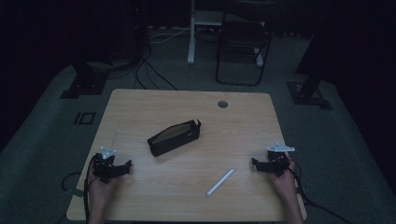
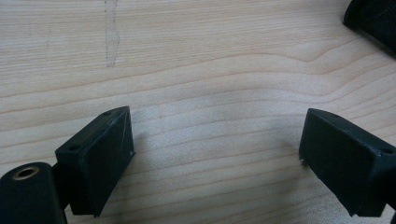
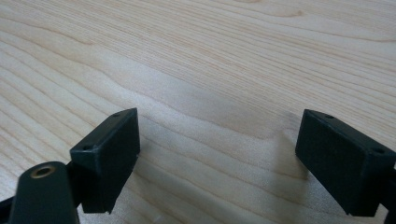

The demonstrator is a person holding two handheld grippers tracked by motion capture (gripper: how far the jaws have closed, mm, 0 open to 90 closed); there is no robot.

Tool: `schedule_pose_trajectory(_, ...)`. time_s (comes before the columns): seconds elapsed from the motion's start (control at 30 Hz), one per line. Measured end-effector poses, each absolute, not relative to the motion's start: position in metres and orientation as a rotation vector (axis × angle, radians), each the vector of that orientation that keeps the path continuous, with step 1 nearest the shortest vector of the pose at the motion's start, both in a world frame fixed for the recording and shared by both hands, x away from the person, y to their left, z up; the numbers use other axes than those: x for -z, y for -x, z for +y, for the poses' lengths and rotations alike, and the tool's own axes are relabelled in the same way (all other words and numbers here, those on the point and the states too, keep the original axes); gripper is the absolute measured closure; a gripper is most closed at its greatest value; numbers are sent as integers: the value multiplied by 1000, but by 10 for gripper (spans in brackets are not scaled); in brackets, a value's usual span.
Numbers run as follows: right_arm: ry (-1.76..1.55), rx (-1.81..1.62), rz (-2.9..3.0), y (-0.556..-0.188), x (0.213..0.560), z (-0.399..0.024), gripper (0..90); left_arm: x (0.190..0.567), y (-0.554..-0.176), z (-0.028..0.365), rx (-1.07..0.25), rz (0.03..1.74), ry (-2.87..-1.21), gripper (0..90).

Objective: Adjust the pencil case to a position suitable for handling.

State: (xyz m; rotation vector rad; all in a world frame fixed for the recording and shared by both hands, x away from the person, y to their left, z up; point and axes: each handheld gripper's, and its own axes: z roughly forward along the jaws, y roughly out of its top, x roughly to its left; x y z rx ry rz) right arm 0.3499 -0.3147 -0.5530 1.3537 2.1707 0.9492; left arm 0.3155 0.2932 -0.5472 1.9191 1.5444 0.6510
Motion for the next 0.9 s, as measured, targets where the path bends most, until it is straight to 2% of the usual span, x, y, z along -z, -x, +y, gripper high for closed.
schedule_pose_trajectory(0.07,-1343,-951,2179,-350,553,-315,136,547,-315,292,-663,1554,-1901,131)
schedule_pose_trajectory(0.13,-1337,-952,2184,-350,553,-314,136,547,-313,291,-672,1550,-1887,214)
schedule_pose_trajectory(0.23,-1332,-954,2189,-349,553,-314,135,545,-311,291,-669,1555,-1890,267)
schedule_pose_trajectory(0.3,-1326,-957,2196,-349,553,-313,133,542,-311,290,-658,1554,-1902,367)
schedule_pose_trajectory(0.4,-1324,-957,2197,-349,553,-312,129,539,-311,288,-628,1554,-1922,417)
schedule_pose_trajectory(0.47,-1324,-957,2197,-349,553,-312,130,535,-312,285,-604,1538,-1909,412)
schedule_pose_trajectory(0.63,-1325,-957,2196,-350,553,-312,131,511,-320,270,-637,1467,-1872,381)
schedule_pose_trajectory(0.9,-1325,-957,2196,-350,553,-312,131,480,-355,237,-623,1318,-1883,384)
